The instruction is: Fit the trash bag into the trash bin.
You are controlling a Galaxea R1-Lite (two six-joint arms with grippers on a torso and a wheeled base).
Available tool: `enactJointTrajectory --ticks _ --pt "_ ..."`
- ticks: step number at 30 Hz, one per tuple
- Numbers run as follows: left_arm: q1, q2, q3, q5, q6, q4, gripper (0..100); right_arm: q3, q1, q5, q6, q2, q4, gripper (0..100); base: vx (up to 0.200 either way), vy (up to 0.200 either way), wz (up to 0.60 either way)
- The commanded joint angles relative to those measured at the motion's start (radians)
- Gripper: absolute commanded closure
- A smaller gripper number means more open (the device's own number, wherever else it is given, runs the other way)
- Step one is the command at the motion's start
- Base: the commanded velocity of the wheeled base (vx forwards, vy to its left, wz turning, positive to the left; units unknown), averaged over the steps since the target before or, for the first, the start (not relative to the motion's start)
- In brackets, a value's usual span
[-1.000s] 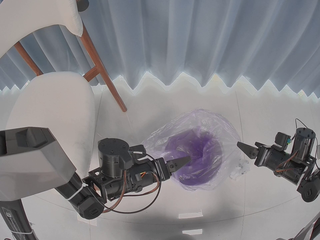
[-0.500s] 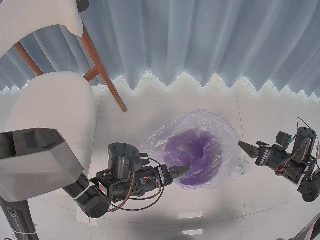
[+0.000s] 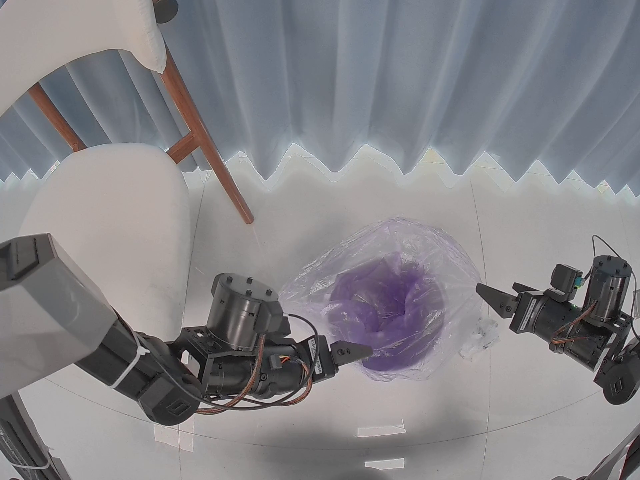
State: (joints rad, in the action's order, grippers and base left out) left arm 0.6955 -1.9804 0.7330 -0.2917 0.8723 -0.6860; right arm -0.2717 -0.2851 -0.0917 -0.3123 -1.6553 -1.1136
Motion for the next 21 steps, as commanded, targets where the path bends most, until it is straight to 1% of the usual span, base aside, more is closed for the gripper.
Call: enactJointTrajectory --ticks 1,5,10,11,18,21 --pt "-0.007 -0.052 0.077 -0.001 0.014 -0.003 0 0.003 -0.002 0.0 0.013 -0.009 -0.003 0 0.0 0.0 0.0" --pt "-0.022 -0.1 0.089 0.0 0.048 -0.072 0 0.009 -0.005 0.0 0.018 -0.009 -0.002 0 0.0 0.0 0.0" --pt "-0.024 -0.126 0.092 0.0 0.063 -0.087 0 0.006 -0.005 0.0 0.018 -0.008 -0.003 0 0.0 0.0 0.0" --pt "-0.024 -0.135 0.095 0.0 0.063 -0.089 100 0.008 -0.005 0.0 0.018 -0.009 -0.003 0 0.0 0.0 0.0" --pt "-0.024 -0.17 0.098 -0.001 0.063 -0.092 100 0.008 -0.005 0.0 0.018 -0.009 -0.003 0 0.0 0.0 0.0" --pt "-0.024 -0.187 0.095 0.0 0.06 -0.115 100 0.011 -0.005 0.0 0.019 -0.011 -0.003 0 0.0 0.0 0.0"
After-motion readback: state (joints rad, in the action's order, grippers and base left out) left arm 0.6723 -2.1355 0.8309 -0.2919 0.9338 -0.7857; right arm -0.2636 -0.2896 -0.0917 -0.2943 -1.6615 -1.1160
